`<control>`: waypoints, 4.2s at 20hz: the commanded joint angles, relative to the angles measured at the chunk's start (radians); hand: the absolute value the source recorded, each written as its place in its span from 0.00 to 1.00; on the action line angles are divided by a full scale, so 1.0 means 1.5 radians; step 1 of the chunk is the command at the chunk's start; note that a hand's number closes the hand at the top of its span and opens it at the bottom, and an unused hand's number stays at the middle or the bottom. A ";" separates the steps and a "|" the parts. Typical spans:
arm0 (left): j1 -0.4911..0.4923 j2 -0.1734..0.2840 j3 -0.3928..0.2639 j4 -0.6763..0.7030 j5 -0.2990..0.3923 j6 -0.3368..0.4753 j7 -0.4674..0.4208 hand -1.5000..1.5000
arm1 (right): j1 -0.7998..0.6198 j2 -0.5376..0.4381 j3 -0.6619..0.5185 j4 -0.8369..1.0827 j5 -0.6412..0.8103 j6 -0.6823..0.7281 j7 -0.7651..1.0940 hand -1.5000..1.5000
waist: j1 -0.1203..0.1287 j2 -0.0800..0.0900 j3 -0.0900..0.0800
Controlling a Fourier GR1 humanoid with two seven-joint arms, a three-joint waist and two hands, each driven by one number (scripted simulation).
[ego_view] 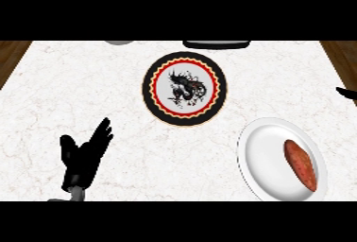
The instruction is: Pick the sweet potato from the plate and place it in the plate
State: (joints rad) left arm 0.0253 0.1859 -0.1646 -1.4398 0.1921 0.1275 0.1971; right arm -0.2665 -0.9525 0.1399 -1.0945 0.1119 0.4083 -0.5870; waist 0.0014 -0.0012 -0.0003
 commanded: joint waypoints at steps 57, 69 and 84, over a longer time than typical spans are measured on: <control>-0.009 -0.065 0.058 0.011 -0.072 -0.069 0.029 0.50 | 0.052 0.574 0.003 -0.172 0.539 -0.248 0.332 1.00 | 0.022 -0.005 -0.003; -0.033 -0.068 0.042 0.024 -0.077 -0.081 0.034 0.50 | -0.086 0.634 0.075 -0.225 0.612 -0.530 0.674 1.00 | 0.068 -0.004 -0.003; -0.065 -0.069 0.040 0.025 -0.080 -0.085 0.036 0.50 | -0.241 0.635 0.178 -0.082 0.811 -0.845 1.145 1.00 | 0.076 0.007 -0.002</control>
State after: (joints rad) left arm -0.0568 0.0757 -0.1112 -1.3984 0.0706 0.0017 0.2428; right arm -0.5761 -0.0029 0.3698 -1.3003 1.2246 -0.7470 0.9390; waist 0.1229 0.0075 -0.0035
